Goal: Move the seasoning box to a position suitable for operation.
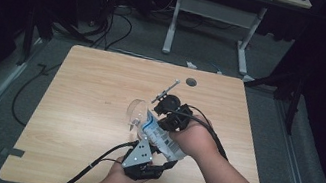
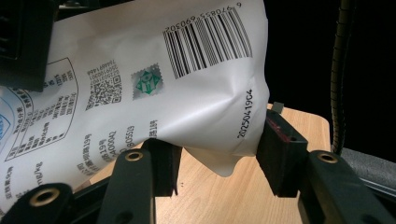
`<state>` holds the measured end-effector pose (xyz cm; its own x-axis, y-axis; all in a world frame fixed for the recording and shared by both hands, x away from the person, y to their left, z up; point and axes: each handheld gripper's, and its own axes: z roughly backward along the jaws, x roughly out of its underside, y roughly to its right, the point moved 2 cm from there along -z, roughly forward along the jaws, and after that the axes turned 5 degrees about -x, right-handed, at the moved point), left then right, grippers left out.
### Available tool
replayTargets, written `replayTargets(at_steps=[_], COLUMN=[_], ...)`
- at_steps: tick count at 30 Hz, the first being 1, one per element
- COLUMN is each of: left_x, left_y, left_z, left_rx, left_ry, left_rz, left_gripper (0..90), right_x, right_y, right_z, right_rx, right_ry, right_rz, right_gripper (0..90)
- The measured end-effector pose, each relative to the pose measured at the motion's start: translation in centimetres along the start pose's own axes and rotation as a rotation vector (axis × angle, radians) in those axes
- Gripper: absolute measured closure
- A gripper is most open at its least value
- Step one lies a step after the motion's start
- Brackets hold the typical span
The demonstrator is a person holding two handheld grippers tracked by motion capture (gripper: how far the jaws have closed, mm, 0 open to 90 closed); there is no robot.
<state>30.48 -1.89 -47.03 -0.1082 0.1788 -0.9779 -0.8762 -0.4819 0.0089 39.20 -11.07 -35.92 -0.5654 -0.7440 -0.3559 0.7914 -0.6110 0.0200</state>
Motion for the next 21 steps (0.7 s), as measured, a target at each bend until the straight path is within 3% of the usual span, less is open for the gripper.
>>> replayTargets(at_steps=[21], left_x=[-0.12], left_y=[-0.11], left_z=[0.10], left_rx=[-0.001], left_ry=[0.005], left_rz=[0.004], left_gripper=[54.2], right_x=[-0.20], right_y=[-0.07], right_z=[-0.26], right_rx=[0.004], right_ry=[-0.004], right_rz=[0.011], right_gripper=[89.9])
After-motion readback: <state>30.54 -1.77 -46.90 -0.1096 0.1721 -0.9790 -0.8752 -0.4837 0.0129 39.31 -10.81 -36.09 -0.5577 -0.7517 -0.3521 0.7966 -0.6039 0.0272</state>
